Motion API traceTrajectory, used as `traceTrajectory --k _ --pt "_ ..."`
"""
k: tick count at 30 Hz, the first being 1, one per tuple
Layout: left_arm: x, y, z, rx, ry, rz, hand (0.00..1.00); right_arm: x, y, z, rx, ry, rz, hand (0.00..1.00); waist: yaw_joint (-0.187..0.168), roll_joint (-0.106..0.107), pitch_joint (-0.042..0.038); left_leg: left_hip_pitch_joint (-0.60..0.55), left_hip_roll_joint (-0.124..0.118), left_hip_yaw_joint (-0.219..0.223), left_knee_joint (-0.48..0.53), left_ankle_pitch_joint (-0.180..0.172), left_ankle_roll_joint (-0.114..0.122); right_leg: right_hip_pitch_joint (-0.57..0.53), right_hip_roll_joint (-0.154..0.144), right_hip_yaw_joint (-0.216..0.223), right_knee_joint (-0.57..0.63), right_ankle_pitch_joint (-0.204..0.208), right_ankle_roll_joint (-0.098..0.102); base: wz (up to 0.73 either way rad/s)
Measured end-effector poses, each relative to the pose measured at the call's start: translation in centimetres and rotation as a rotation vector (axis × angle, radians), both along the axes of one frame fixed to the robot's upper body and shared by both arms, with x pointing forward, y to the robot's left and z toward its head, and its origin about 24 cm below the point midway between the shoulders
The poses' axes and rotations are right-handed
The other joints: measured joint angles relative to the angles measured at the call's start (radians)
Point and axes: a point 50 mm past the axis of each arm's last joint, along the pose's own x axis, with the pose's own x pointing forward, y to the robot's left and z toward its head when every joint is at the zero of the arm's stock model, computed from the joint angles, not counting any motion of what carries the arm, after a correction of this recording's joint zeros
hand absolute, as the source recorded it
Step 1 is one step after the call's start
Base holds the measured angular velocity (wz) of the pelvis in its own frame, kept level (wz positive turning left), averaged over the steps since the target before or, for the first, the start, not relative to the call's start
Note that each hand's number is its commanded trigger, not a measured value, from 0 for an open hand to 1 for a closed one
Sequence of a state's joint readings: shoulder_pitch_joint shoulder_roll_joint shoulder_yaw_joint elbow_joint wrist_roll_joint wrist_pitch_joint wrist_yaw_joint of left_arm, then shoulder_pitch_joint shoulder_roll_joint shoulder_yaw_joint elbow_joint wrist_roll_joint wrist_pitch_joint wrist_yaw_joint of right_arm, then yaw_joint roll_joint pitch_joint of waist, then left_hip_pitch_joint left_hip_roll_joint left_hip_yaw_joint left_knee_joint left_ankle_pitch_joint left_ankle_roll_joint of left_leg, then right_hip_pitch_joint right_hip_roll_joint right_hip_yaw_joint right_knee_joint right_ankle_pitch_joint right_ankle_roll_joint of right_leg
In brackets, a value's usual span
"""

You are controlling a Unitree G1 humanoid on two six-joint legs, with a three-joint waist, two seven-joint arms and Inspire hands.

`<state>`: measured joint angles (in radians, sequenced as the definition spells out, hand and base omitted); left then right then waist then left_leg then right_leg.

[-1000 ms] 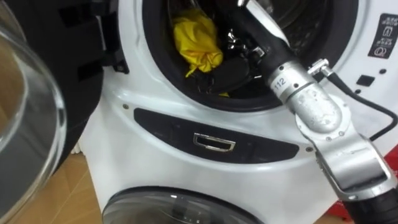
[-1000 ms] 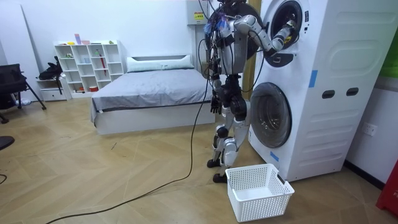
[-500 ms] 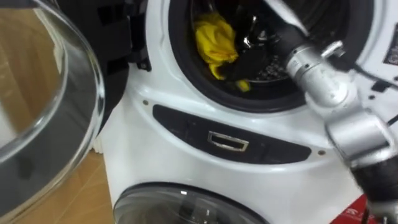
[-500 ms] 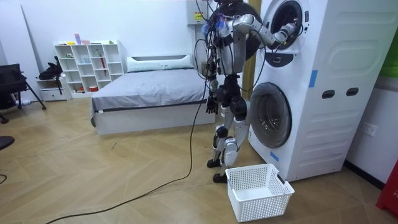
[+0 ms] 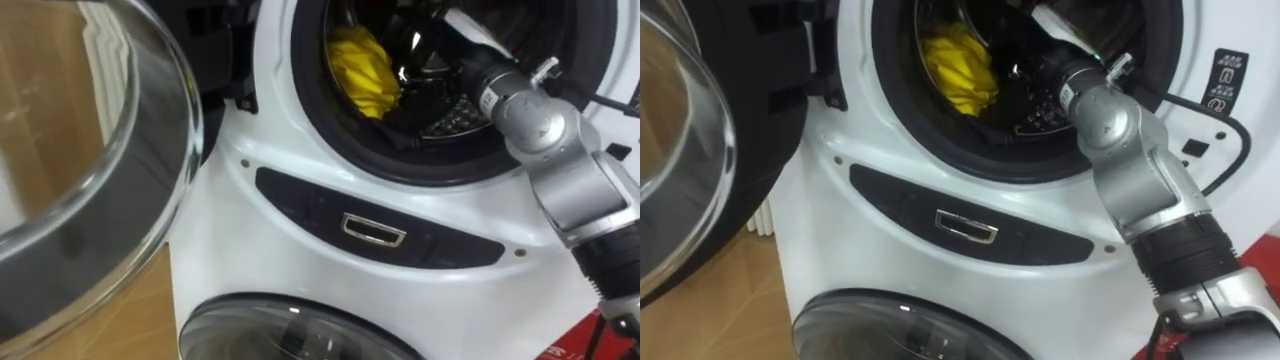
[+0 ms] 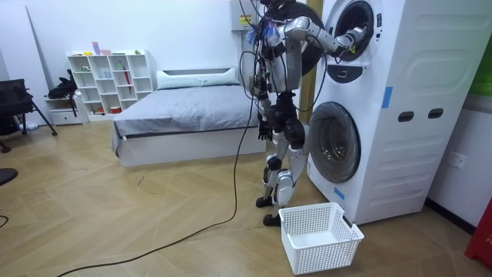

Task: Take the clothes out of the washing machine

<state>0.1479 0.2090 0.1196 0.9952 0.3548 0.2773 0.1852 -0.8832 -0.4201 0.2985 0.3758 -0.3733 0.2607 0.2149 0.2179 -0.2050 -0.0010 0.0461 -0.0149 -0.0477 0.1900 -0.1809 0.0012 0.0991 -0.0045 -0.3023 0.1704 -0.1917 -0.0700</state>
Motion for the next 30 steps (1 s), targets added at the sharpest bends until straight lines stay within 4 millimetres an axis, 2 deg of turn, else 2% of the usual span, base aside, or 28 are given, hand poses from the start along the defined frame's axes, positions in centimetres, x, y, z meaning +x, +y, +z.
traceTrajectory --k 5,10,12,16,17,18,19,20,30 --pt "1.0 0.2 0.2 0.007 -0.018 -0.015 0.0 -0.1 1.2 -0.6 -0.141 0.024 0.033 0.0 0.013 -0.002 0.0012 0.004 0.002 0.005 -0.008 0.0 0.0 -0.001 0.001 0.0 -0.002 0.0 0.0 -0.03" --pt "1.8 0.1 0.3 0.007 -0.026 -0.036 0.0 0.0 1.8 -0.2 -0.222 0.025 0.031 0.0 0.018 -0.014 0.0107 0.007 0.003 0.005 -0.01 0.0 0.0 0.002 0.002 0.001 -0.002 0.0 0.0 -0.01" --pt "2.2 0.1 0.3 0.006 -0.035 -0.041 0.0 0.0 1.8 -0.2 -0.235 0.034 0.021 0.0 0.041 -0.018 0.0101 0.01 0.004 0.017 -0.022 0.0 0.0 -0.004 0.003 0.013 -0.003 0.0 0.0 -0.16" --pt "2.3 0.6 0.6 0.027 -0.027 -0.082 0.0 -0.1 2.0 0.0 -0.255 0.035 0.03 0.0 0.058 -0.022 0.0079 0.018 0.005 0.023 -0.026 0.0 0.0 -0.006 0.005 0.026 -0.002 0.0 0.0 -0.1" --pt "2.4 0.9 0.7 0.034 -0.034 -0.086 0.0 -0.2 2.3 0.2 -0.276 0.022 0.035 0.2 0.058 -0.024 0.0085 0.018 0.006 0.023 -0.026 0.001 0.0 -0.005 0.005 0.025 -0.003 0.0 0.0 0.0" --pt "2.5 1.1 0.8 0.04 -0.04 -0.089 0.0 -0.3 2.6 0.3 -0.295 0.009 0.039 0.52 0.06 -0.025 0.008 0.02 0.006 0.022 -0.027 0.001 0.0 -0.004 0.006 0.025 -0.002 0.0 0.0 0.0" --pt "2.5 1.1 0.8 0.042 -0.044 -0.09 0.0 -0.4 2.7 0.4 -0.299 0.004 0.043 0.71 0.062 -0.026 0.0079 0.02 0.006 0.022 -0.027 0.001 0.0 -0.004 0.006 0.025 -0.002 0.0 0.0 0.0" --pt "2.6 1.2 0.9 0.047 -0.054 -0.094 0.0 -0.5 2.9 0.6 -0.308 -0.004 0.051 1.0 0.063 -0.027 0.0085 0.019 0.006 0.022 -0.028 0.001 0.0 -0.006 0.006 0.025 -0.002 0.0 0.0 0.0" --pt "3.1 1.4 1.1 0.05 -0.087 -0.11 0.0 -1.3 3.7 1.9 -0.321 -0.06 0.08 1.0 0.063 -0.031 0.0084 0.02 0.009 0.029 -0.043 0.0 0.0 -0.014 0.009 0.031 -0.001 0.0 0.0 0.0"
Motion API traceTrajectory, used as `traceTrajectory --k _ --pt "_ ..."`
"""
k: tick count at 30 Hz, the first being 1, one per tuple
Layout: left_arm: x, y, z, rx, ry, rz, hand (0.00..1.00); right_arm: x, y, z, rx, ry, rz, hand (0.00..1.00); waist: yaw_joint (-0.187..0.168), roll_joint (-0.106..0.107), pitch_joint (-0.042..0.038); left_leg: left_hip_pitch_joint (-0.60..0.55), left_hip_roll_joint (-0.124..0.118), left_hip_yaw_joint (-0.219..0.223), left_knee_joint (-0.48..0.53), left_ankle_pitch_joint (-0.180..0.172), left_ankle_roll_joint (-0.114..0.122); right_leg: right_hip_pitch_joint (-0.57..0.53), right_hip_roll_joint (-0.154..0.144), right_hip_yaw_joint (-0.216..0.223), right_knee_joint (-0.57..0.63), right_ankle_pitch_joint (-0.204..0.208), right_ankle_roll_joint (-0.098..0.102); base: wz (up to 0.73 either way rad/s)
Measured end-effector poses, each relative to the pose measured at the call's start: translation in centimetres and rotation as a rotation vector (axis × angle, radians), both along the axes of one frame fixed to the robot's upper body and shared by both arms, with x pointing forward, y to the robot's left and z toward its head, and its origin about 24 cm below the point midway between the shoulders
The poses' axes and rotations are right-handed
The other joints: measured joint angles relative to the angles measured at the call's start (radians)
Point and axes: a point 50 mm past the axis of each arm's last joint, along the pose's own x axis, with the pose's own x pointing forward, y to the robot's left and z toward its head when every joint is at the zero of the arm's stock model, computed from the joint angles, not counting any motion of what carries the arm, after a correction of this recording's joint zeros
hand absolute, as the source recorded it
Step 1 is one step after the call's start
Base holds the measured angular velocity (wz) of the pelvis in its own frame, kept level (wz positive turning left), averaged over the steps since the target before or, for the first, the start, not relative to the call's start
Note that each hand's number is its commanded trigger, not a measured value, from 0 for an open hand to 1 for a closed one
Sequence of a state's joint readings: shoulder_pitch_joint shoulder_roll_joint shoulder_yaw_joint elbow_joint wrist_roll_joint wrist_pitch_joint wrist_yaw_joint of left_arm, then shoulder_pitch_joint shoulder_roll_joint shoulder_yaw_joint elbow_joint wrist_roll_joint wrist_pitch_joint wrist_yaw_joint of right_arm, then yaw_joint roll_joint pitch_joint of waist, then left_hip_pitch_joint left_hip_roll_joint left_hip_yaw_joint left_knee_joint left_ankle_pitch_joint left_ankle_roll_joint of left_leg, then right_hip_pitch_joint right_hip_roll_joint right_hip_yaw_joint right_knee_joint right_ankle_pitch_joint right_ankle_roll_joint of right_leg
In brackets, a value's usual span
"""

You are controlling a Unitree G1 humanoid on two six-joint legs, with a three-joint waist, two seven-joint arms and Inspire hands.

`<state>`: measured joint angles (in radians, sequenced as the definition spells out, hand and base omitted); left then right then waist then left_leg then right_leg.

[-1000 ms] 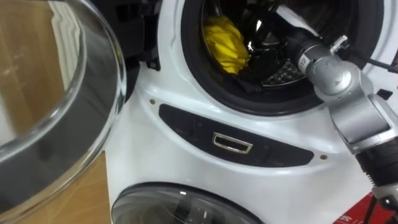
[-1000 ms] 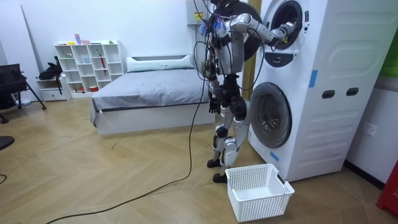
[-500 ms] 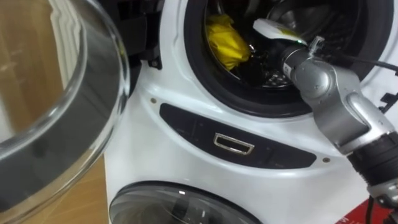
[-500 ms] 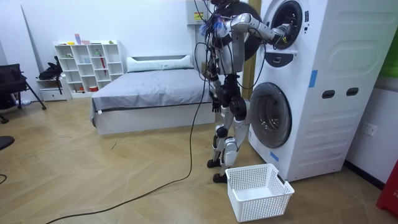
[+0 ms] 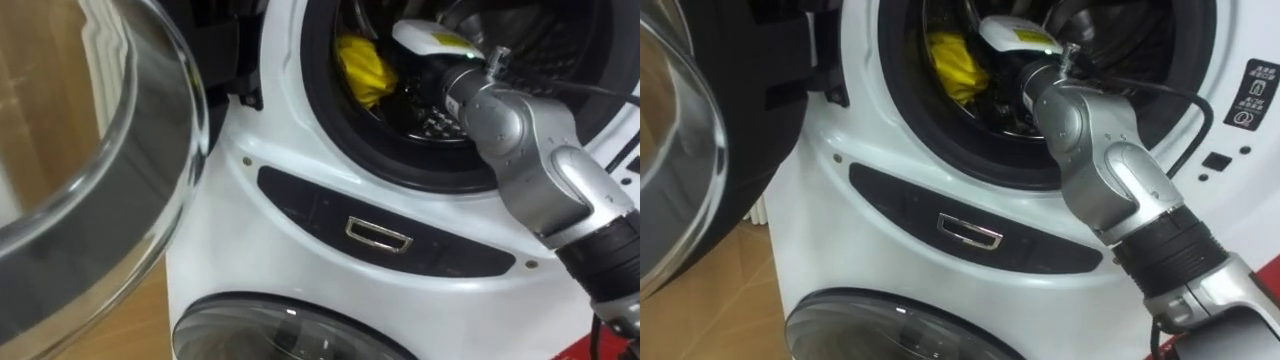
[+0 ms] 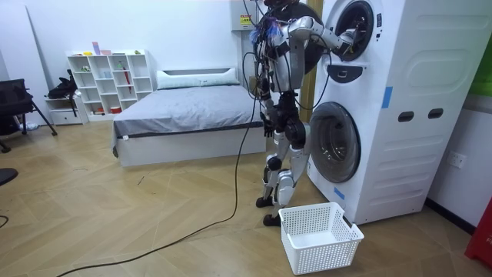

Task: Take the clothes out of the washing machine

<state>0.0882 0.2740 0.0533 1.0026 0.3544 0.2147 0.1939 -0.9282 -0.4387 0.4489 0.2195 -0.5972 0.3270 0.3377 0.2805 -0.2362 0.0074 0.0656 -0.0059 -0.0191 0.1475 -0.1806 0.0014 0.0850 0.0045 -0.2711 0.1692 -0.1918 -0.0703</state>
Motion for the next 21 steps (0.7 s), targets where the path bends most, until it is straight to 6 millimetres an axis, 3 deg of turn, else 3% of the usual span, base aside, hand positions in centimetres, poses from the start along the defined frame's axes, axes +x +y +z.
traceTrajectory --k 8,11,14,17,21 --pt "0.3 0.1 0.1 0.004 -0.011 -0.028 0.0 -0.1 0.2 0.2 0.0 -0.019 0.005 1.0 0.0 0.002 0.0018 0.017 -0.001 0.002 0.001 0.0 0.0 0.011 -0.003 -0.002 -0.001 0.0 0.0 0.0" --pt "0.1 0.1 0.1 0.005 -0.008 -0.028 0.0 -0.1 0.4 0.2 0.014 -0.019 0.014 1.0 0.001 0.004 0.003 0.02 0.0 0.011 0.001 0.0 0.0 0.009 -0.002 0.017 -0.002 0.0 0.0 -0.1" --pt "-0.2 0.0 0.0 0.004 -0.005 -0.026 0.0 -0.4 0.6 0.7 0.025 -0.037 0.031 1.0 -0.004 0.01 0.0075 0.011 -0.001 0.01 0.001 0.0 0.0 -0.002 -0.002 0.023 -0.001 0.0 0.0 -0.09" --pt "-0.3 -0.1 0.0 0.006 -0.004 -0.034 0.0 -1.2 0.5 1.8 0.016 -0.089 0.051 1.0 -0.014 0.015 0.011 -0.014 0.0 0.012 0.001 -0.003 0.004 -0.027 -0.001 0.021 0.001 0.0 0.001 0.01" --pt "-2.0 0.2 -0.4 0.028 0.046 -0.008 0.0 -3.8 1.2 2.7 0.084 -0.161 0.152 1.0 -0.055 0.031 0.0107 -0.018 -0.002 0.015 0.005 -0.003 0.004 -0.032 -0.003 0.024 0.001 0.001 0.001 -0.02"
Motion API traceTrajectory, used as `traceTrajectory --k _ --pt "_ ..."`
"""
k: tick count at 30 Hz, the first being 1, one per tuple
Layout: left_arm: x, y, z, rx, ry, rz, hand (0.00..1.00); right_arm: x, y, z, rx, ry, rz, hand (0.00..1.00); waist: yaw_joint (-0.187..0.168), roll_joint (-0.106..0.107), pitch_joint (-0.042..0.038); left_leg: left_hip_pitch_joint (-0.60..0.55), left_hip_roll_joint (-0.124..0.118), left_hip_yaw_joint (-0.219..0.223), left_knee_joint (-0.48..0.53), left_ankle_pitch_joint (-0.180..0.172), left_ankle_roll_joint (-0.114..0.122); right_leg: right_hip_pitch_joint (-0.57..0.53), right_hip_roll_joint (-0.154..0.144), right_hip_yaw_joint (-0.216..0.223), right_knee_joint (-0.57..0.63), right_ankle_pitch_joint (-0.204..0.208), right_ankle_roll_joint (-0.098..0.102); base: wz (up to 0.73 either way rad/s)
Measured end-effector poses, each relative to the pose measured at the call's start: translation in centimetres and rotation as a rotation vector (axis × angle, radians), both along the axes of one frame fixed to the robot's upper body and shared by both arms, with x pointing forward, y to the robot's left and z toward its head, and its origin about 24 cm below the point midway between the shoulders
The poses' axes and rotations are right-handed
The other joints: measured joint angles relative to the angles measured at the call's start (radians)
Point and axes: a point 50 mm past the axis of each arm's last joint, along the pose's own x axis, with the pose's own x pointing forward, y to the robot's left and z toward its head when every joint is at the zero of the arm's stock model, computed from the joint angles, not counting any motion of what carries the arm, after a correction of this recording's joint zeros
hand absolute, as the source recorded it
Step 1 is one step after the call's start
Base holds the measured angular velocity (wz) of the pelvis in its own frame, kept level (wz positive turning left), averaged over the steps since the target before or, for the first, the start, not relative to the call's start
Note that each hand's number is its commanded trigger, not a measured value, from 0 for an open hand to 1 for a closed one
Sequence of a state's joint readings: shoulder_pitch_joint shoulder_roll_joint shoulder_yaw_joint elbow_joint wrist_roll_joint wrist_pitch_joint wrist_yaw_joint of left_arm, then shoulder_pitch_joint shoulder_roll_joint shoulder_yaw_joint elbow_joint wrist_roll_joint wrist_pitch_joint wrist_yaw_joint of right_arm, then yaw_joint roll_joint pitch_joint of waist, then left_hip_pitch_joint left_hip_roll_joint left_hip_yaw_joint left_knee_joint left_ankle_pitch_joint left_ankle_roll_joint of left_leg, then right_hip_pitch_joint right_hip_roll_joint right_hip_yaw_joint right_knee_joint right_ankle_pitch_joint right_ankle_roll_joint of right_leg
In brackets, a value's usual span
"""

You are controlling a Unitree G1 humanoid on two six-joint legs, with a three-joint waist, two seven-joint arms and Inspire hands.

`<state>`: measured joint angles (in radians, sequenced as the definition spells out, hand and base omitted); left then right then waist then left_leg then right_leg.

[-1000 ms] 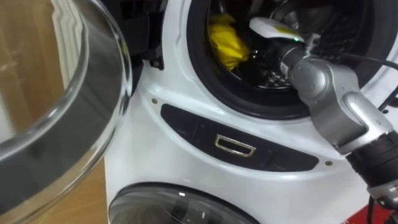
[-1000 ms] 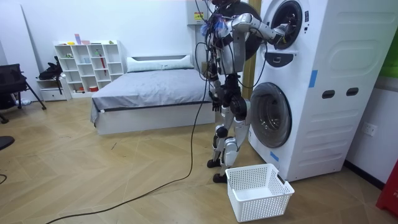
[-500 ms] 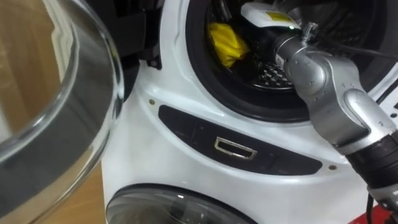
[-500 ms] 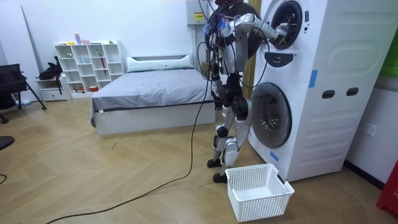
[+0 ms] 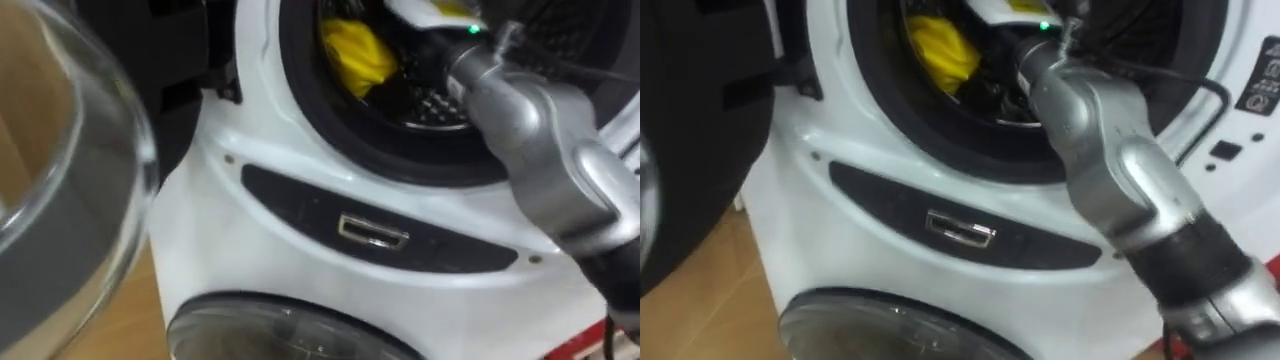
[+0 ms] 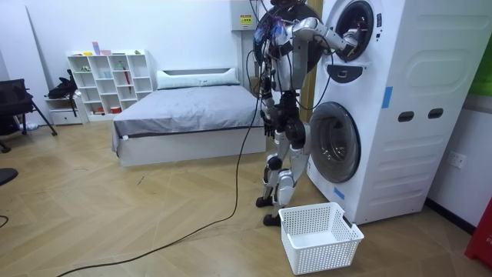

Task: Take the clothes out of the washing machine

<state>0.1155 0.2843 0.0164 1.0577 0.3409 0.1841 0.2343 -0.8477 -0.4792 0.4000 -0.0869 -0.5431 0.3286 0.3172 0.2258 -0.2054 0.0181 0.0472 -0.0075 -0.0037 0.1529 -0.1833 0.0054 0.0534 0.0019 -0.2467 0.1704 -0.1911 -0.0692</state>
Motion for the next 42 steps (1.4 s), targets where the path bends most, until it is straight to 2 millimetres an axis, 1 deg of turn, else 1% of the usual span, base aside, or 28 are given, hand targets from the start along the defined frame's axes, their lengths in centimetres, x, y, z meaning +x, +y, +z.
traceTrajectory --k 2,3,4,5,6,8,10,12,13,14,15,16,17,18,19,20,21,22,23,24,26,30,31,32,34,36,39,42 --pt "-0.2 0.0 0.0 0.008 -0.002 0.002 0.0 -1.3 0.1 -0.1 0.046 -0.019 0.045 1.0 -0.01 0.012 0.0001 0.004 0.0 0.003 0.0 0.0 0.0 0.002 0.0 0.009 -0.001 0.0 0.0 -0.11" --pt "-0.2 -0.1 -0.1 0.009 -0.01 0.001 0.0 -2.3 0.0 -0.4 0.073 -0.033 0.064 1.0 -0.011 0.021 -0.0028 0.01 0.001 0.016 -0.001 0.0 0.0 0.004 0.001 0.022 0.0 0.001 0.001 -0.19" --pt "-0.4 -0.2 -0.2 0.007 -0.008 0.001 0.0 -2.7 0.0 -0.6 0.083 -0.037 0.076 1.0 -0.01 0.026 -0.0059 0.014 0.001 0.028 -0.001 0.0 0.0 0.005 0.001 0.028 0.0 0.001 0.001 -0.27" --pt "-0.8 -0.5 -0.3 0.0 -0.005 0.003 0.0 -3.7 0.1 -0.8 0.096 -0.044 0.104 1.0 -0.015 0.038 -0.0101 0.024 0.001 0.032 -0.001 0.0 0.0 0.012 0.0 0.037 -0.001 0.002 0.003 -0.26" --pt "-1.3 -0.9 -0.5 -0.006 -0.001 0.01 0.0 -4.6 0.2 -0.9 0.122 -0.045 0.15 1.0 -0.03 0.055 -0.0123 0.033 0.001 0.031 -0.003 0.0 0.0 0.02 -0.001 0.044 -0.001 0.003 0.004 -0.21" --pt "-1.8 -1.2 -0.7 -0.02 -0.004 0.031 0.0 -5.8 0.4 -1.3 0.162 -0.031 0.222 1.0 -0.05 0.071 -0.0157 0.047 0.003 0.031 -0.004 0.0 0.0 0.028 -0.001 0.055 -0.001 0.004 0.006 -0.17" --pt "-2.2 -1.2 -0.7 -0.019 -0.004 0.036 0.0 -6.7 0.8 -1.7 0.185 -0.023 0.294 1.0 -0.066 0.075 -0.0162 0.061 0.009 0.031 -0.004 0.0 0.0 0.044 0.003 0.064 0.0 0.004 0.006 -0.12" --pt "-2.2 -1.4 -0.8 -0.028 -0.024 0.032 0.0 -7.9 0.9 -2.1 0.245 0.005 0.375 1.0 -0.079 0.075 -0.0204 0.082 0.014 0.03 -0.004 0.0 0.0 0.058 0.008 0.082 0.006 0.004 0.006 0.04" --pt "-2.1 -1.5 -0.8 -0.032 -0.028 0.031 0.0 -8.1 0.7 -2.3 0.26 0.012 0.386 1.0 -0.081 0.077 -0.0193 0.092 0.021 0.025 -0.009 0.001 0.0 0.053 0.012 0.08 0.029 0.004 0.006 -0.12" --pt "-2.3 -1.8 -0.9 -0.042 -0.028 0.033 0.0 -8.4 0.6 -2.7 0.281 0.03 0.399 1.0 -0.082 0.097 -0.0103 0.118 0.05 -0.022 -0.02 0.001 0.0 0.002 0.033 0.071 0.114 -0.015 0.019 -0.35" --pt "-2.8 -1.6 -0.9 -0.042 -0.032 0.058 0.0 -8.9 0.3 -3.1 0.31 0.035 0.404 1.0 -0.083 0.093 -0.0203 0.117 0.063 -0.062 -0.017 -0.001 -0.004 -0.024 0.047 0.09 -0.002 0.013 0.017 -0.47" --pt "-3.2 -1.5 -0.9 -0.041 -0.029 0.069 0.0 -9.2 0.4 -3.0 0.317 0.026 0.422 1.0 -0.081 0.088 -0.0236 0.115 0.063 -0.059 -0.017 -0.008 -0.014 -0.028 0.045 0.095 -0.06 0.073 0.018 -0.28" --pt "-3.7 -1.6 -1.0 -0.045 -0.015 0.089 0.0 -10.2 0.8 -3.2 0.343 0.022 0.474 1.0 -0.092 0.096 -0.0214 0.122 0.079 -0.051 -0.015 -0.028 -0.043 -0.031 0.044 0.066 -0.054 0.114 -0.012 0.29" --pt "-4.0 -1.9 -1.2 -0.054 -0.005 0.094 0.0 -10.7 0.6 -3.8 0.39 0.051 0.489 1.0 -0.121 0.098 -0.022 0.121 0.085 -0.018 -0.007 -0.036 -0.053 -0.01 0.042 0.087 -0.051 0.115 -0.013 0.59" --pt "-4.1 -2.1 -1.3 -0.06 -0.001 0.09 0.0 -10.8 0.4 -4.1 0.405 0.068 0.484 1.0 -0.129 0.099 -0.0224 0.121 0.086 0.008 -0.011 -0.037 -0.056 -0.002 0.04 0.119 -0.052 0.115 -0.013 0.91" --pt "-3.7 -2.5 -1.4 -0.069 -0.005 0.064 0.0 -10.6 -0.1 -4.6 0.429 0.091 0.462 1.0 -0.143 0.102 -0.0199 0.106 0.083 0.027 -0.052 -0.027 -0.055 0.003 0.04 0.185 -0.051 0.113 -0.01 0.77" --pt "-3.2 -2.6 -1.3 -0.069 -0.019 0.042 0.0 -10.7 -0.9 -4.7 0.445 0.08 0.43 1.0 -0.145 0.108 -0.0173 0.101 0.081 0.057 -0.051 -0.02 -0.032 -0.01 0.041 0.216 -0.048 0.104 0.014 0.55" --pt "-3.1 -2.6 -1.2 -0.066 -0.022 0.043 0.0 -10.7 -1.1 -4.8 0.455 0.082 0.42 1.0 -0.14 0.103 -0.0202 0.099 0.079 0.069 -0.048 -0.019 -0.03 -0.015 0.039 0.218 -0.044 0.101 0.023 -0.03" --pt "-3.5 -2.4 -1.2 -0.06 -0.013 0.051 0.0 -10.7 -1.3 -4.9 0.47 0.095 0.42 1.0 -0.126 0.1 -0.0214 0.101 0.075 0.092 -0.04 -0.019 -0.03 -0.016 0.043 0.201 -0.042 0.1 0.024 -0.44" --pt "-4.1 -2.3 -1.2 -0.059 0.0 0.056 0.0 -10.8 -1.3 -5.0 0.478 0.105 0.44 1.0 -0.124 0.101 -0.0209 0.103 0.069 0.097 -0.037 -0.019 -0.03 -0.014 0.039 0.177 -0.039 0.101 0.024 -0.42" --pt "-4.5 -2.3 -1.2 -0.061 0.003 0.06 0.0 -11.0 -1.3 -5.1 0.49 0.114 0.453 1.0 -0.129 0.108 -0.0174 0.102 0.064 0.098 -0.036 -0.019 -0.029 -0.011 0.032 0.156 -0.036 0.101 0.024 -0.1" --pt "-4.6 -2.2 -1.2 -0.065 -0.021 0.068 0.0 -11.4 -2.0 -5.9 0.556 0.187 0.474 1.0 -0.138 0.112 -0.0157 0.099 0.058 0.101 -0.035 -0.028 -0.015 -0.008 0.035 0.164 -0.034 0.1 0.025 0.0" --pt "-4.7 -2.4 -1.3 -0.073 -0.021 0.072 0.0 -11.5 -2.3 -6.2 0.583 0.205 0.475 1.0 -0.14 0.119 -0.0133 0.1 0.059 0.101 -0.034 -0.035 -0.004 -0.005 0.036 0.163 -0.034 0.098 0.028 0.0" --pt "-4.7 -2.5 -1.3 -0.075 -0.019 0.073 0.0 -11.6 -2.4 -6.3 0.592 0.213 0.479 1.0 -0.142 0.12 -0.0132 0.1 0.058 0.101 -0.034 -0.038 0.0 -0.005 0.035 0.163 -0.034 0.097 0.03 0.05" --pt "-4.9 -2.7 -1.4 -0.08 -0.013 0.075 0.0 -11.7 -2.9 -6.5 0.614 0.236 0.479 1.0 -0.148 0.125 -0.0142 0.099 0.056 0.102 -0.033 -0.04 0.0 -0.004 0.034 0.163 -0.033 0.096 0.031 -0.02" --pt "-5.4 -2.8 -1.5 -0.084 0.004 0.081 0.0 -12.0 -3.3 -6.9 0.636 0.263 0.488 1.0 -0.15 0.137 -0.0189 0.099 0.056 0.109 -0.027 -0.045 0.001 -0.003 0.033 0.164 -0.031 0.096 0.031 -0.09" --pt "-5.8 -2.8 -1.6 -0.085 0.012 0.082 0.0 -12.1 -3.3 -6.9 0.642 0.277 0.513 1.0 -0.165 0.148 -0.0174 0.099 0.056 0.111 -0.021 -0.045 0.001 -0.004 0.033 0.164 -0.027 0.096 0.031 -0.03" --pt "-5.6 -2.8 -1.6 -0.086 0.006 0.075 0.0 -12.2 -3.7 -7.1 0.638 0.29 0.503 1.0 -0.173 0.149 -0.0183 0.099 0.056 0.115 -0.018 -0.045 0.0 -0.005 0.033 0.165 -0.027 0.095 0.031 -0.03"
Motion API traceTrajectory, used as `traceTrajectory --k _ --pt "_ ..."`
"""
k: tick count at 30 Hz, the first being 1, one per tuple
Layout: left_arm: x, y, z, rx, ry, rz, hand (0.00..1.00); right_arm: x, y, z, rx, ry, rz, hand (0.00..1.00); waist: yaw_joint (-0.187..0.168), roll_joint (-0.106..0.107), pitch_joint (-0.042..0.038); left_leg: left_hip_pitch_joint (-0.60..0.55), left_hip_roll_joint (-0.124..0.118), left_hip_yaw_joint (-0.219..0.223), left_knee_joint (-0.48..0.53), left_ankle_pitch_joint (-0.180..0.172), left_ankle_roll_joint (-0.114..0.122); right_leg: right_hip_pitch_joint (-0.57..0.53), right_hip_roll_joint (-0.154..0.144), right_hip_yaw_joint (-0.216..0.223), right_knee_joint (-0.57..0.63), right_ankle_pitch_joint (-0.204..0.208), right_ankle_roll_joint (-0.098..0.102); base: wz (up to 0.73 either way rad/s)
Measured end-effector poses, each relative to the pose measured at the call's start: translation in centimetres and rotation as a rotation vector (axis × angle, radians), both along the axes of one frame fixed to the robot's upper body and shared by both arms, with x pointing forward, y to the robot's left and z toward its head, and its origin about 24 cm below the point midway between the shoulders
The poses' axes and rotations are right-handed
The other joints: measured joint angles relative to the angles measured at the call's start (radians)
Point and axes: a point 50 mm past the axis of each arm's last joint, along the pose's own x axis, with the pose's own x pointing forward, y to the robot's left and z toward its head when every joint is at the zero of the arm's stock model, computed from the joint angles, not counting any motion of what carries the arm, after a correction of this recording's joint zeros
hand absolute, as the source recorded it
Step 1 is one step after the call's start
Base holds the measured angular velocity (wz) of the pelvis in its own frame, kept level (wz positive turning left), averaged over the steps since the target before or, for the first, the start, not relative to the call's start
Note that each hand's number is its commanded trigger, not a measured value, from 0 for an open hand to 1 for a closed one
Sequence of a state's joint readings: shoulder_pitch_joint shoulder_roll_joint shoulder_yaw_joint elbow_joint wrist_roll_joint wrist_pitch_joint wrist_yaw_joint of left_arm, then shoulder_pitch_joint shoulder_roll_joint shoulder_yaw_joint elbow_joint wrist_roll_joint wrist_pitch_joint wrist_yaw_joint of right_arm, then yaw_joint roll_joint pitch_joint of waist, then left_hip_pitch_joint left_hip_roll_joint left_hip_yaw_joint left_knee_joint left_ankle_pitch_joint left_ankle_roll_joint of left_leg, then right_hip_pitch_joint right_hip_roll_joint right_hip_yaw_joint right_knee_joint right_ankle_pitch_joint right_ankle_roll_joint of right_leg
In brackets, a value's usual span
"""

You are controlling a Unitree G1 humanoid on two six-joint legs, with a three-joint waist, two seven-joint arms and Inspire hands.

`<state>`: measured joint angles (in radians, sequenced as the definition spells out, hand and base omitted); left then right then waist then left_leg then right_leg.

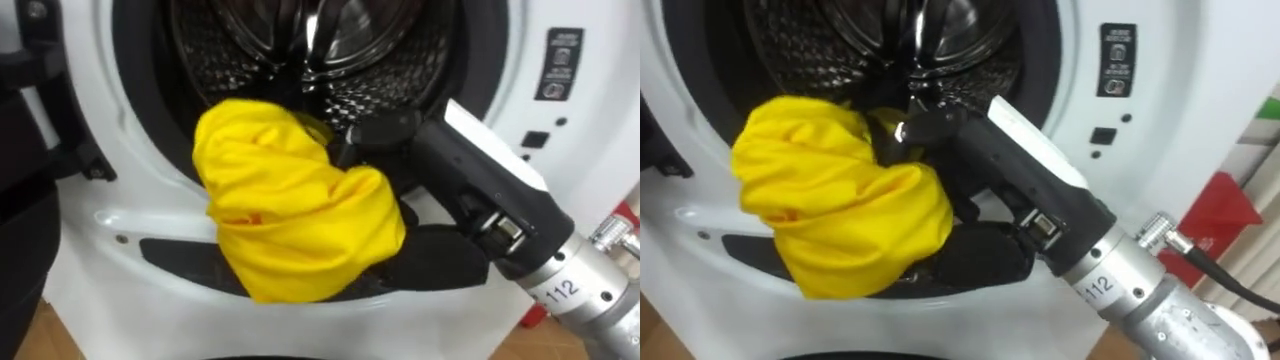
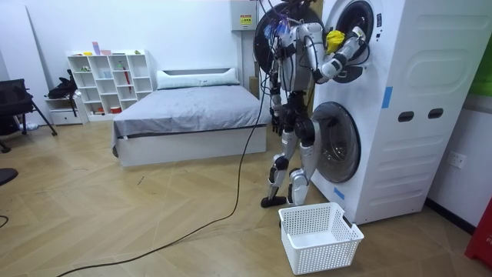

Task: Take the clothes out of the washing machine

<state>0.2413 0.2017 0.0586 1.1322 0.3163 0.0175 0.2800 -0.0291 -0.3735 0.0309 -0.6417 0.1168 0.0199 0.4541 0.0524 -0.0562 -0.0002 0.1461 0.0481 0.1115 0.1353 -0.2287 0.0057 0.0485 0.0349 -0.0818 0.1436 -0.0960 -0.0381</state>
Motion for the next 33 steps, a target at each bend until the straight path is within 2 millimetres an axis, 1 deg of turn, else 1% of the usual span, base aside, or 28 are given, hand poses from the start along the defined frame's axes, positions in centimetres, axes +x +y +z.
traceTrajectory --k 1,3,4,6,7,8,9,10,12,14,15,16,17,18,19,20,22,24,28,30,32,33 --pt "0.1 0.0 0.0 -0.001 -0.003 -0.001 0.0 0.0 -0.2 -0.1 -0.002 0.003 -0.008 1.0 -0.002 0.0 -0.0001 0.0 0.0 0.0 0.001 0.0 0.0 0.0 0.0 0.0 0.0 0.0 0.0 0.0" --pt "0.2 0.1 0.0 0.001 -0.01 0.01 0.0 -0.2 -0.5 -0.1 0.006 0.009 -0.006 1.0 -0.022 -0.005 -0.0032 0.001 -0.001 0.0 0.002 0.0 0.0 0.0 0.0 0.001 0.0 0.0 0.0 0.0" --pt "0.2 0.2 0.1 0.003 -0.012 0.017 0.0 -0.2 -0.8 0.0 0.014 0.011 -0.011 1.0 -0.027 -0.008 -0.0042 0.001 -0.001 0.001 0.003 0.0 0.0 0.0 0.0 0.002 0.0 0.0 0.0 0.0" --pt "0.1 0.5 0.2 0.01 -0.021 0.051 0.0 -0.4 -2.1 0.3 0.054 0.017 -0.037 1.0 -0.047 -0.015 -0.0081 0.004 -0.001 0.007 0.002 0.0 0.0 0.0 0.0 0.006 0.0 -0.001 0.0 -0.07" --pt "0.0 0.5 0.2 0.012 -0.024 0.059 0.0 -0.4 -2.6 0.4 0.059 0.01 -0.055 1.0 -0.051 -0.015 -0.0085 0.005 -0.001 0.011 0.002 0.0 0.0 0.0 0.001 0.01 0.0 -0.001 0.0 -0.15" --pt "0.1 0.6 0.3 0.015 -0.036 0.072 0.0 -0.5 -3.6 0.9 0.072 -0.008 -0.101 1.0 -0.055 -0.016 -0.009 0.007 -0.001 0.02 0.002 -0.001 0.002 -0.001 0.002 0.018 -0.001 -0.001 0.0 -0.19" --pt "0.2 0.8 0.3 0.019 -0.044 0.078 0.0 -0.6 -4.7 1.4 0.08 -0.033 -0.151 1.0 -0.067 -0.016 -0.0091 0.008 -0.001 0.024 0.002 -0.002 0.003 -0.002 0.002 0.024 0.0 -0.001 0.001 -0.14" --pt "0.2 0.9 0.4 0.022 -0.045 0.081 0.0 -0.6 -5.1 1.6 0.084 -0.046 -0.177 1.0 -0.079 -0.016 -0.0091 0.009 -0.001 0.025 0.001 -0.002 0.003 -0.002 0.002 0.024 0.0 -0.001 0.001 -0.1" --pt "0.1 1.1 0.5 0.029 -0.049 0.087 0.0 -1.0 -5.5 2.1 0.087 -0.076 -0.19 1.0 -0.103 -0.015 -0.0084 0.018 0.0 0.04 -0.004 -0.002 0.003 -0.004 0.005 0.036 0.004 -0.001 0.001 -0.17" --pt "0.4 1.1 0.5 0.028 -0.06 0.082 0.0 -1.2 -5.9 2.2 0.091 -0.088 -0.217 1.0 -0.113 -0.015 -0.008 0.019 0.002 0.057 -0.004 -0.006 0.002 -0.013 0.01 0.05 0.01 -0.001 0.001 -0.25" --pt "0.7 1.1 0.5 0.026 -0.071 0.079 0.0 -1.4 -6.3 2.3 0.093 -0.09 -0.233 1.0 -0.132 -0.015 -0.0077 0.018 0.003 0.062 -0.004 -0.007 0.003 -0.015 0.01 0.051 0.011 -0.001 0.001 -0.22" --pt "0.8 1.1 0.5 0.026 -0.078 0.078 0.0 -1.5 -6.6 2.2 0.1 -0.088 -0.247 1.0 -0.141 -0.014 -0.0072 0.019 0.007 0.079 -0.003 -0.011 0.002 -0.019 0.013 0.059 0.014 -0.001 0.001 -0.18" --pt "0.9 1.1 0.5 0.028 -0.082 0.078 0.0 -1.6 -6.8 2.2 0.104 -0.085 -0.258 1.0 -0.141 -0.014 -0.0071 0.02 0.008 0.084 -0.002 -0.013 0.0 -0.022 0.015 0.066 0.016 -0.001 0.001 -0.33" --pt "1.1 1.2 0.6 0.036 -0.088 0.081 0.0 -1.7 -7.2 2.1 0.109 -0.08 -0.282 1.0 -0.145 -0.013 -0.0064 0.02 0.011 0.099 -0.002 -0.014 -0.002 -0.031 0.02 0.08 0.025 -0.001 0.001 -0.29" --pt "1.1 1.2 0.6 0.04 -0.09 0.083 0.0 -1.8 -7.3 2.0 0.112 -0.075 -0.292 1.0 -0.151 -0.014 -0.0059 0.02 0.012 0.103 -0.002 -0.015 -0.002 -0.032 0.021 0.082 0.026 -0.001 0.0 -0.25" --pt "1.0 1.2 0.6 0.046 -0.088 0.085 0.0 -1.8 -7.7 1.7 0.121 -0.062 -0.313 1.0 -0.164 -0.013 -0.0052 0.021 0.013 0.107 -0.001 -0.015 -0.002 -0.033 0.023 0.086 0.027 -0.001 0.0 -0.15" --pt "1.1 1.2 0.6 0.046 -0.092 0.084 0.0 -2.1 -8.3 1.4 0.129 -0.05 -0.354 1.0 -0.171 -0.011 -0.0045 0.023 0.014 0.113 -0.001 -0.017 -0.004 -0.037 0.027 0.096 0.028 -0.001 0.0 -0.15" --pt "1.0 1.2 0.6 0.045 -0.096 0.08 0.0 -2.2 -8.8 1.3 0.136 -0.045 -0.389 1.0 -0.19 -0.01 -0.0036 0.021 0.017 0.129 -0.002 -0.02 -0.006 -0.046 0.032 0.109 0.031 0.0 -0.001 -0.19" --pt "1.4 1.2 0.6 0.043 -0.106 0.075 0.0 -2.8 -10.0 1.0 0.127 -0.034 -0.449 1.0 -0.196 -0.008 -0.003 0.022 0.022 0.153 -0.002 -0.026 -0.009 -0.054 0.041 0.131 0.031 0.001 -0.003 -0.2" --pt "1.3 1.2 0.6 0.042 -0.104 0.075 0.0 -2.7 -10.5 0.6 0.137 -0.007 -0.467 1.0 -0.197 -0.008 -0.0025 0.022 0.027 0.175 -0.002 -0.028 -0.013 -0.062 0.05 0.151 0.031 0.004 -0.007 -0.27" --pt "1.5 1.0 0.6 0.038 -0.102 0.064 0.0 -2.5 -10.9 0.1 0.149 0.017 -0.488 1.0 -0.199 -0.006 -0.0013 0.022 0.029 0.188 -0.002 -0.029 -0.015 -0.069 0.054 0.162 0.032 0.005 -0.009 -0.2" --pt "1.7 1.0 0.5 0.037 -0.105 0.06 0.0 -2.4 -11.3 -0.3 0.17 0.038 -0.502 1.0 -0.21 -0.007 -0.0006 0.021 0.03 0.188 -0.002 -0.029 -0.015 -0.07 0.055 0.161 0.032 0.005 -0.009 -0.09"
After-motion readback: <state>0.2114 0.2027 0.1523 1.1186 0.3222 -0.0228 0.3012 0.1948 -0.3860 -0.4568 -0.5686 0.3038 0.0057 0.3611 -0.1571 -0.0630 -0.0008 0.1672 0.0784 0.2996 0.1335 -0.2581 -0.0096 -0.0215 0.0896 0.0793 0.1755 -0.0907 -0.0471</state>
